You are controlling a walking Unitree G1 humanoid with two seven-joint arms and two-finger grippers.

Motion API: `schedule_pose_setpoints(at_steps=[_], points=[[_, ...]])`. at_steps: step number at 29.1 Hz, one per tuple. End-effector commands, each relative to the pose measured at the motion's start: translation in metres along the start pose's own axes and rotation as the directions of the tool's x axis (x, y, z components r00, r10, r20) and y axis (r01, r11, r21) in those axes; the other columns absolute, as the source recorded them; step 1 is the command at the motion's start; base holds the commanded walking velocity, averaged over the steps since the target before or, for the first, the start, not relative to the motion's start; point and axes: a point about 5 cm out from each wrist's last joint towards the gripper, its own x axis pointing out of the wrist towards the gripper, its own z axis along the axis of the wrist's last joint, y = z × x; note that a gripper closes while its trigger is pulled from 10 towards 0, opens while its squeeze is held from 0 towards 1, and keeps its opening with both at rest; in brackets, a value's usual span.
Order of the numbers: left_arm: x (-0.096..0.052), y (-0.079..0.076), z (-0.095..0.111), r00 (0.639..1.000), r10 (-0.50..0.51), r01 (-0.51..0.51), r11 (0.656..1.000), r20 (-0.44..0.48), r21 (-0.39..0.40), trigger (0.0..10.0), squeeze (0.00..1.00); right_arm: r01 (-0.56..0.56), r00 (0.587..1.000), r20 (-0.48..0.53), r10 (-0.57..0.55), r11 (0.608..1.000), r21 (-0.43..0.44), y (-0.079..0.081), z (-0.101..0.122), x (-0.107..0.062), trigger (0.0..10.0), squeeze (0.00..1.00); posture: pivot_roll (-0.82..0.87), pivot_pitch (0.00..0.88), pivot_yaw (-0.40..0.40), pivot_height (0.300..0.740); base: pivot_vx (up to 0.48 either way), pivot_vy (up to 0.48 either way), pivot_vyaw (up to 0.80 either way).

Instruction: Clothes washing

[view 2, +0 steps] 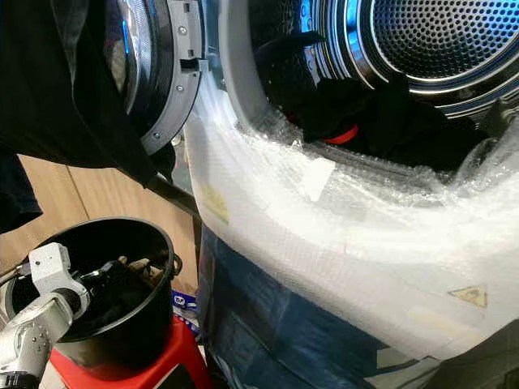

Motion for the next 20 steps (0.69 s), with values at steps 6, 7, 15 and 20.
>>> schedule_pose_setpoints(at_steps=[6,7,15,20], points=[[0.008,-0.009,-0.006,0.996,-0.065,0.064,0.998,-0.054,-0.029,10.0,1.00,0.015,1.000,-0.012,-0.016,1.000,-0.020,-0.003,-0.003,0.000,10.0,0.00,0.22,0.000,-0.047,0.740,0.000,0.000,0.00],[0.009,-0.009,-0.007,0.996,-0.062,0.060,0.998,-0.061,-0.034,10.0,1.00,0.017,1.000,-0.013,-0.017,0.999,-0.029,-0.004,-0.003,0.000,10.0,0.00,0.22,0.000,-0.047,0.740,0.000,0.000,0.00],[0.012,-0.019,-0.015,0.986,-0.110,0.107,0.994,-0.129,-0.026,10.0,1.00,0.023,1.000,-0.010,-0.023,0.998,-0.065,-0.006,-0.001,-0.001,10.0,0.00,0.22,0.000,-0.049,0.740,0.000,0.000,0.00],[0.011,-0.021,-0.020,0.976,-0.097,0.074,0.990,-0.196,-0.120,10.0,1.00,0.024,0.999,-0.020,-0.026,0.996,-0.089,-0.006,-0.004,-0.001,10.0,0.00,0.22,0.000,-0.045,0.740,0.000,0.000,0.00]])
